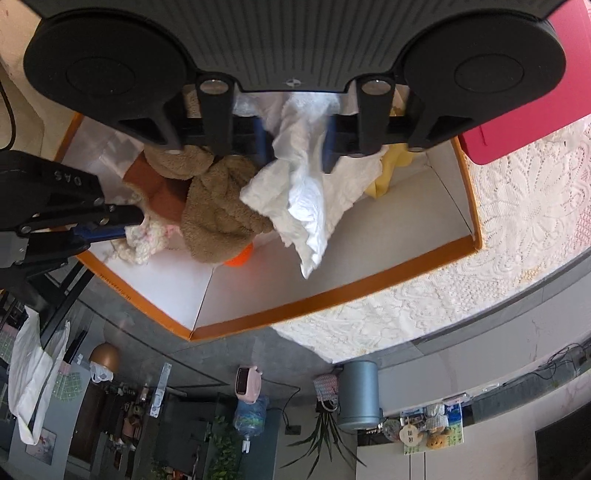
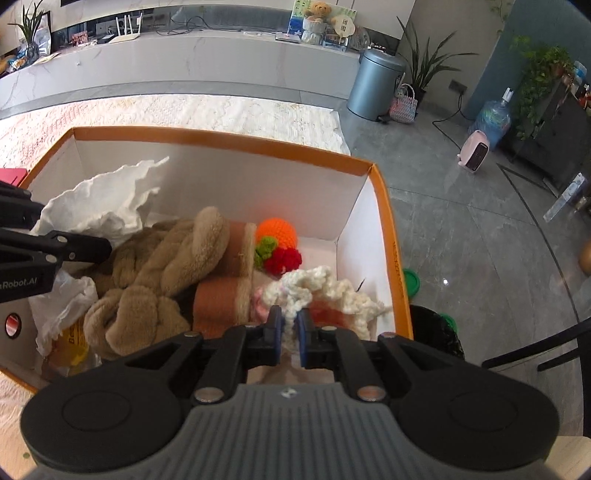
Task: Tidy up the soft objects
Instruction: 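Open both tools to drop the tissue and crocheted piece into the box, then move both tools back over the clear plastic bag and white foam sheet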
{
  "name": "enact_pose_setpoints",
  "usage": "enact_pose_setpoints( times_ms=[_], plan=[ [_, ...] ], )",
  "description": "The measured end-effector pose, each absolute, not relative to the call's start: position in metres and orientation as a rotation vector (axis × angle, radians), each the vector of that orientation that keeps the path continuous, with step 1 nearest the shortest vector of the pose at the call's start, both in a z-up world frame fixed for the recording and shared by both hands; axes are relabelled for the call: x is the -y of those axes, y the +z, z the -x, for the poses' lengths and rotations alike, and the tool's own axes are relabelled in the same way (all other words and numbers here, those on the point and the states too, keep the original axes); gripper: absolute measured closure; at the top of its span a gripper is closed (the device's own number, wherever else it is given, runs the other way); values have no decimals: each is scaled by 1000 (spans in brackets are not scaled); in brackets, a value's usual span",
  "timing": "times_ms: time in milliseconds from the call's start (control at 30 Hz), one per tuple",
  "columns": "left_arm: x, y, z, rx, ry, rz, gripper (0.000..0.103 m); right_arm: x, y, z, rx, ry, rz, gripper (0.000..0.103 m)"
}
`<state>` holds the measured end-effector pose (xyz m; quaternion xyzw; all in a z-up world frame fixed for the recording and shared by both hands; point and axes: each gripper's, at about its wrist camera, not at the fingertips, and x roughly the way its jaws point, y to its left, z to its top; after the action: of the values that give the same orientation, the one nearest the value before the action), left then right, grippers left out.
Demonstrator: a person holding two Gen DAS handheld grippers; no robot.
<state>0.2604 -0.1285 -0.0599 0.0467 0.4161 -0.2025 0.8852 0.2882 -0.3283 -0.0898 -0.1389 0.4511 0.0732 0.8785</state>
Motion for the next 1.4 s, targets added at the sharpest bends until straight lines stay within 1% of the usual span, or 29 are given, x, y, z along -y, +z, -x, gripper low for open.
enact_pose_setpoints(
  times_ms=[33,67,100,133,167,200,233,267,333,633,833,1167,1300,1400],
  plan=[
    [127,-56,-258,-847,-423,-95,46,327,-88,-286,-939,149,293,83],
    [126,-52,-255,-832,-426,-94,42,326,-86,-285,-929,141,302,78],
    [126,-49,-253,-822,-426,-97,40,325,-84,-284,-917,136,312,69],
    [125,-45,-251,-812,-427,-97,36,324,-81,-282,-904,129,321,62],
    [124,-41,-248,-800,-427,-96,33,323,-77,-279,-891,120,330,60],
    [123,-37,-245,-787,-429,-92,33,323,-74,-277,-878,111,339,54],
    [123,-33,-242,-772,-431,-86,31,322,-70,-274,-863,102,346,50],
    [122,-28,-240,-755,-435,-78,29,322,-65,-271,-849,93,352,48],
    [119,-20,-233,-718,-447,-54,27,320,-57,-263,-822,78,353,40],
    [103,3,-206,-647,-433,-35,24,294,-29,-219,-723,121,235,30],
    [74,6,-187,-634,-368,-28,24,257,-29,-190,-645,165,170,28],
    [11,-4,-166,-639,-250,-7,24,188,-31,-171,-588,252,209,29],
    [-19,-9,-160,-636,-213,16,25,161,-29,-172,-572,307,229,36],
    [-40,-12,-157,-644,-190,28,26,140,-29,-177,-572,354,251,37]
  ],
)
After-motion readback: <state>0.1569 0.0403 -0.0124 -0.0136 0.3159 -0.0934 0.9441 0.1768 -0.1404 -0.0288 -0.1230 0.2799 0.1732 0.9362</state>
